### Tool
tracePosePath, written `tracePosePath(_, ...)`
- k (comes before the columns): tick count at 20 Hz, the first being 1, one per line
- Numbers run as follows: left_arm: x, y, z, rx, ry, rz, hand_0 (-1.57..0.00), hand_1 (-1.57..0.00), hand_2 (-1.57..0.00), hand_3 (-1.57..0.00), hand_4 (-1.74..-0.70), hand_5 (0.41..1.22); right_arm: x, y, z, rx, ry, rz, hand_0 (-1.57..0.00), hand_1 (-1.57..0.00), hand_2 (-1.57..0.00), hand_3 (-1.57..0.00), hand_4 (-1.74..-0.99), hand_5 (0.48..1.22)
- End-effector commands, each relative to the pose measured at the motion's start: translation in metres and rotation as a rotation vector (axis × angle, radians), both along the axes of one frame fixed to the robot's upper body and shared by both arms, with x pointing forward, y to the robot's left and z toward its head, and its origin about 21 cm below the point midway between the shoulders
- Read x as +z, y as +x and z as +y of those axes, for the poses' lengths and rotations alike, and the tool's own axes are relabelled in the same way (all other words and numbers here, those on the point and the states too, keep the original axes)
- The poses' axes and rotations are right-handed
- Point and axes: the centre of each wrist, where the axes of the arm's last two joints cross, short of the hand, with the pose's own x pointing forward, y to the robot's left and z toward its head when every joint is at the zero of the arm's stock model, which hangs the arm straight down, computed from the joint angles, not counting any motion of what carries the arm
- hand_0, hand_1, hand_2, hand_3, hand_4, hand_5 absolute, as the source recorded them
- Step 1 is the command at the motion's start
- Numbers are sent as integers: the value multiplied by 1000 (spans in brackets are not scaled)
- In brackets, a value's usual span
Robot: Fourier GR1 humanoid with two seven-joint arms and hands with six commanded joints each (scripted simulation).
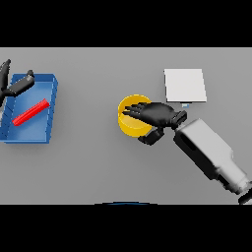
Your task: Pick up the red beaker and tilt it to pour out 1 green nut into yellow bowl. Pick up the yellow bowl and place it on the metallic measuring scale.
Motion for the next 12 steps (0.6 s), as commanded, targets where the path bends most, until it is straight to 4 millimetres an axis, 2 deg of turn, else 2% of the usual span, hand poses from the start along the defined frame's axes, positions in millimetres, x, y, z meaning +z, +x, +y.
tracePosePath(1, -4, 0, 1, 1, -2, 6, 1, 1, 1, 1, -798, 736, 1, 0, 2, 16, -19, 5, 1, 1, 1, 1, -1306, 681)
tracePosePath(5, -6, -1, -2, -3, -5, 8, 1, 1, 1, 1, -793, 729, 1, 1, 4, 36, -57, 18, 1, 1, -4, -11, -1308, 729)
tracePosePath(7, -8, -1, 1, -10, -1, 3, 1, 1, 1, 1, -792, 725, -2, -1, 12, 22, -80, 18, -16, -40, -68, -94, -1339, 784)
tracePosePath(8, -7, -2, 2, -13, 1, -5, 1, 1, 1, 1, -792, 723, -4, -1, 11, 23, -92, 12, -93, -107, -133, -160, -1362, 820)
tracePosePath(9, -3, -3, 0, -15, -4, -11, 1, 1, 1, 1, -793, 722, -7, -2, 10, 36, -93, 8, -258, -236, -233, -249, -1387, 900)
tracePosePath(10, -4, -2, -1, -11, -9, -5, 1, 1, 1, 1, -793, 723, -7, 1, 12, 47, -90, 10, -508, -437, -388, -359, -1425, 964)
tracePosePath(12, -3, -3, -1, -4, -5, -10, 1, 1, 1, 1, -796, 726, -5, 1, 9, 52, -103, 38, -891, -846, -814, -594, -1534, 1057)
